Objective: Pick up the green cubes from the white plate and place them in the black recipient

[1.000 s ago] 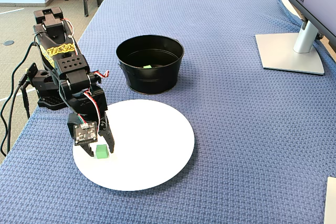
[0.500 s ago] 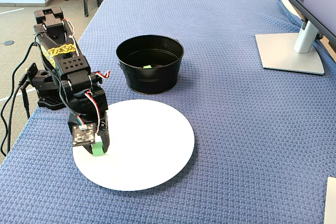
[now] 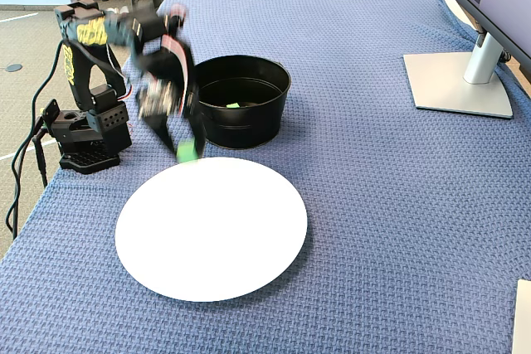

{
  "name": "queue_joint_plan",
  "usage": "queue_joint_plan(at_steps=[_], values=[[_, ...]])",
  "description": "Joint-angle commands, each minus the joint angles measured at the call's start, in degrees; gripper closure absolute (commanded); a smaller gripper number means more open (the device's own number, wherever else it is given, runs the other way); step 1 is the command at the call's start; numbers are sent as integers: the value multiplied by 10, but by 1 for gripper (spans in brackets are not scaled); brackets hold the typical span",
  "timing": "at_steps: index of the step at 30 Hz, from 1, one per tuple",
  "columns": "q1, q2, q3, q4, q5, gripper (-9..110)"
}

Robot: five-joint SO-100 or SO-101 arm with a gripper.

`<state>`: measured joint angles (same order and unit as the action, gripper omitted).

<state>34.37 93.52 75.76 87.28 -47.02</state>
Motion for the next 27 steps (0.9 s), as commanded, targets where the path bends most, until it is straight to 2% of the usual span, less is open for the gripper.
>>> queue_joint_plan(at_steps=[1,7,13,17,21,22,24,25,27], values=[[-88,101,-18,33,71,102],[-265,195,95,8,200,102],[-448,192,171,-54,327,102],[-516,171,211,-104,377,102],[-538,171,246,-142,388,101],[-541,174,250,-145,384,94],[-548,185,257,-141,367,68],[-548,192,258,-135,364,64],[-545,206,258,-131,363,62]])
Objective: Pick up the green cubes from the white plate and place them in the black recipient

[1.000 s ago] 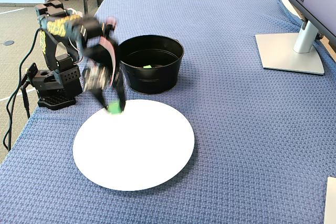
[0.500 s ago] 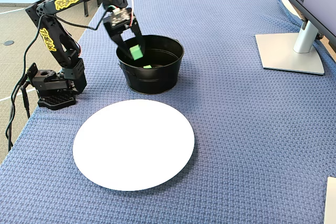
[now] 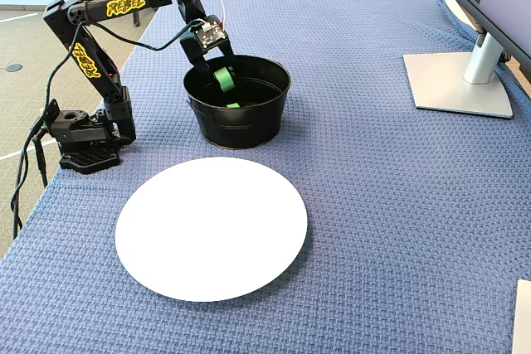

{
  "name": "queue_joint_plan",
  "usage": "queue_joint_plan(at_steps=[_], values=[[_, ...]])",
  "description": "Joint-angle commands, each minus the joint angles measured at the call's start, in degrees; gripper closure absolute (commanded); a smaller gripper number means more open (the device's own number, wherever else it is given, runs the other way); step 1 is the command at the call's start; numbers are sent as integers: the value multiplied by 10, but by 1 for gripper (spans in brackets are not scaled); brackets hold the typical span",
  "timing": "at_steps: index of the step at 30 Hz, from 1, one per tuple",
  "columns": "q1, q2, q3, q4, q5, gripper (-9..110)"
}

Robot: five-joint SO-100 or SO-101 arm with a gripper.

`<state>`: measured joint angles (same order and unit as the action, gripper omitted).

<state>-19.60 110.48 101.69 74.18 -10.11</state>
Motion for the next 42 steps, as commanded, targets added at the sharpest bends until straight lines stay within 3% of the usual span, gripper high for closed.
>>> queue_joint_plan(at_steps=[1,8,14,22,30,42], values=[[1,42,-2,0,-3,63],[94,106,-13,25,-12,72],[218,232,51,-11,-23,101],[294,425,250,-21,5,101],[297,602,380,68,18,102],[301,634,456,48,24,102]])
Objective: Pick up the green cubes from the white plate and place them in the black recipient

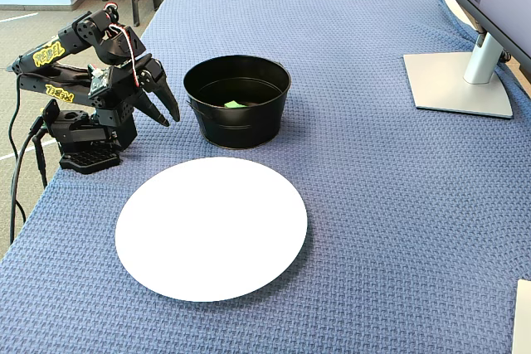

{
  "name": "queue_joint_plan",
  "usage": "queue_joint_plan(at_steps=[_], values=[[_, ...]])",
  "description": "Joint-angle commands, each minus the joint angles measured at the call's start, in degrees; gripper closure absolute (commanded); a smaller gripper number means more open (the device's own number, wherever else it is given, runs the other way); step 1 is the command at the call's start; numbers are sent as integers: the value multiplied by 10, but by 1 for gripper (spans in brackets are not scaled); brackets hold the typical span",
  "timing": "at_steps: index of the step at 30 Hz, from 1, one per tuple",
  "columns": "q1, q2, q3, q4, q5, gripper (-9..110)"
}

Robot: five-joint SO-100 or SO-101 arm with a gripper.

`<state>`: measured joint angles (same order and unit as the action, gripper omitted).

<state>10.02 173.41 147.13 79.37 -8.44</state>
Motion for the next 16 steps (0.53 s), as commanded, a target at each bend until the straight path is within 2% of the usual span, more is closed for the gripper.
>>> queue_joint_plan(at_steps=[1,16], values=[[3,5,5,-4,6,102],[4,13,17,-2,4,102]])
